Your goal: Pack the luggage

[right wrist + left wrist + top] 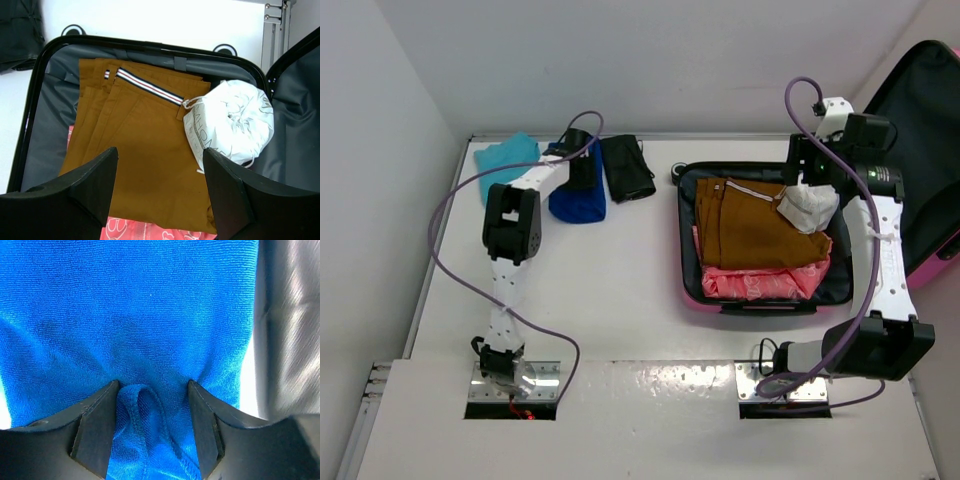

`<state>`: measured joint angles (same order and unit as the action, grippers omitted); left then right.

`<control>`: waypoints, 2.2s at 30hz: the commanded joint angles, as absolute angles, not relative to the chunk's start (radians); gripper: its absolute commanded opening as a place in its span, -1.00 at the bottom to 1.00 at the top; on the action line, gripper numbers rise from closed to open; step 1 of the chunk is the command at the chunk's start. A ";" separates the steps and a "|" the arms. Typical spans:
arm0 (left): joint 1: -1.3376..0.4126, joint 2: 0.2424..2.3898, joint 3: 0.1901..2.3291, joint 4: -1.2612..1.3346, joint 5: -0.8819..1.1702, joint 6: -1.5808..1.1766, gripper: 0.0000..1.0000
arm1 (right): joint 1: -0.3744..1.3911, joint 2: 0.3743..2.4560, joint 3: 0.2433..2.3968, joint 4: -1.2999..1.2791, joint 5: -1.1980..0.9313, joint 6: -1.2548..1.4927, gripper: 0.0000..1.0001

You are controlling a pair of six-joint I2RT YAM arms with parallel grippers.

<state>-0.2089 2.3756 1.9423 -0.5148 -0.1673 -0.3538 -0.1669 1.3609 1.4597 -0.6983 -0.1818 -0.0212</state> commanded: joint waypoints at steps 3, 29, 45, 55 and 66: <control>-0.193 2.326 1.683 -0.753 -0.017 -0.383 0.24 | -0.156 1.365 1.511 -0.713 -0.186 -0.008 0.36; -0.377 1.651 1.393 -0.210 0.257 -0.218 -1.00 | -0.126 1.299 1.422 -0.673 -0.207 -0.006 0.30; -0.770 1.900 1.777 -0.054 0.459 -0.224 -1.00 | -0.161 1.115 1.172 -0.534 -0.123 0.077 0.28; -0.741 2.138 1.853 -0.055 0.238 -0.465 0.37 | -0.183 1.124 1.077 -0.474 -0.236 0.123 0.28; -0.441 1.755 1.691 -0.126 -0.030 -0.328 0.97 | -0.014 1.363 0.983 -0.313 -0.311 0.216 0.10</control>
